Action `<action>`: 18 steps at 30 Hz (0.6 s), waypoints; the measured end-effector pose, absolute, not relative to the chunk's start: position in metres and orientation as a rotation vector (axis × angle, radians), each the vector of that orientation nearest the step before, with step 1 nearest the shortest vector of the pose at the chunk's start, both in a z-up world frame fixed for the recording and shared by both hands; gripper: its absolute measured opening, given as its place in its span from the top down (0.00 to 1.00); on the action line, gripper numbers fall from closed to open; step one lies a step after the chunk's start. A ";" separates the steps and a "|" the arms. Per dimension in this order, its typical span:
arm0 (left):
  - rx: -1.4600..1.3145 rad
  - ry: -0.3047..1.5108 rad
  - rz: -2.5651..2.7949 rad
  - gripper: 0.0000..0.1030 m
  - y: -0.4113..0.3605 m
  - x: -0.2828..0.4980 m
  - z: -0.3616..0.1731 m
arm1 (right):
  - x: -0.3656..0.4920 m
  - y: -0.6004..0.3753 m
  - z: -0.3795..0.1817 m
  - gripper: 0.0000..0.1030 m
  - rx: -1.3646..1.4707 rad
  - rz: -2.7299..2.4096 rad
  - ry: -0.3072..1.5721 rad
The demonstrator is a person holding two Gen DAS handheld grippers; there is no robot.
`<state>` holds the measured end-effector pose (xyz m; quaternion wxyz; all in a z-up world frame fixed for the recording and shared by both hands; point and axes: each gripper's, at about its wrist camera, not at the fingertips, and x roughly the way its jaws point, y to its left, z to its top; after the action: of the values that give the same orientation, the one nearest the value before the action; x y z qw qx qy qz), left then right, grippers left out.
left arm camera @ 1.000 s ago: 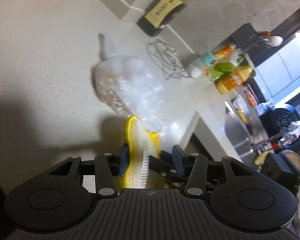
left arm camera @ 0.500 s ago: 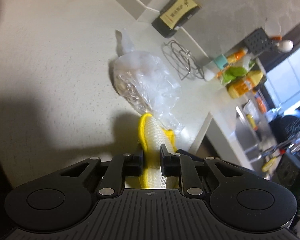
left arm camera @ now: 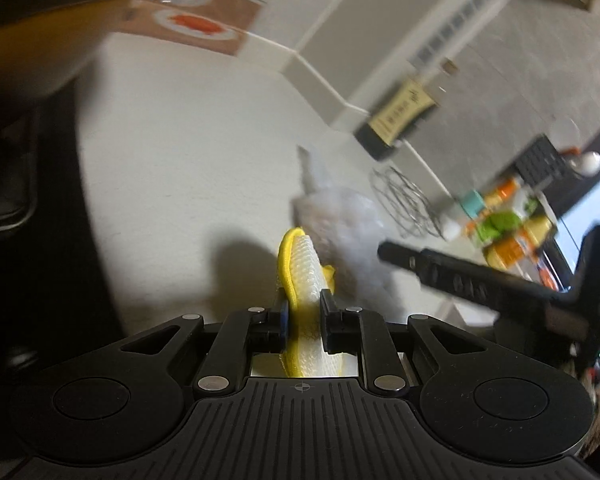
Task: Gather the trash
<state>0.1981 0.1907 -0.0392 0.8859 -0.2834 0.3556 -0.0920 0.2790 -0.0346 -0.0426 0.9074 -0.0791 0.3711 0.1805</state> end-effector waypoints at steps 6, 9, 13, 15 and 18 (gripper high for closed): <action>-0.605 0.713 -0.145 0.82 0.202 0.187 -0.043 | 0.326 0.003 -0.052 0.34 -0.173 0.357 0.839; -0.598 0.715 -0.147 0.82 0.204 0.185 -0.043 | 0.345 0.015 -0.065 0.34 -0.147 0.344 0.907; -0.588 0.712 -0.163 0.82 0.204 0.182 -0.041 | 0.356 0.028 -0.081 0.34 -0.197 0.295 0.929; -0.588 0.711 -0.175 0.82 0.204 0.181 -0.041 | 0.355 0.032 -0.085 0.37 -0.224 0.289 0.934; -0.588 0.716 -0.195 0.82 0.206 0.181 -0.041 | 0.350 0.036 -0.083 0.65 -0.262 0.287 0.936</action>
<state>0.1806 0.2062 -0.0410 0.8901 -0.2831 0.3447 -0.0938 0.3499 0.0363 -0.0834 0.8743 -0.1255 0.4482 0.1376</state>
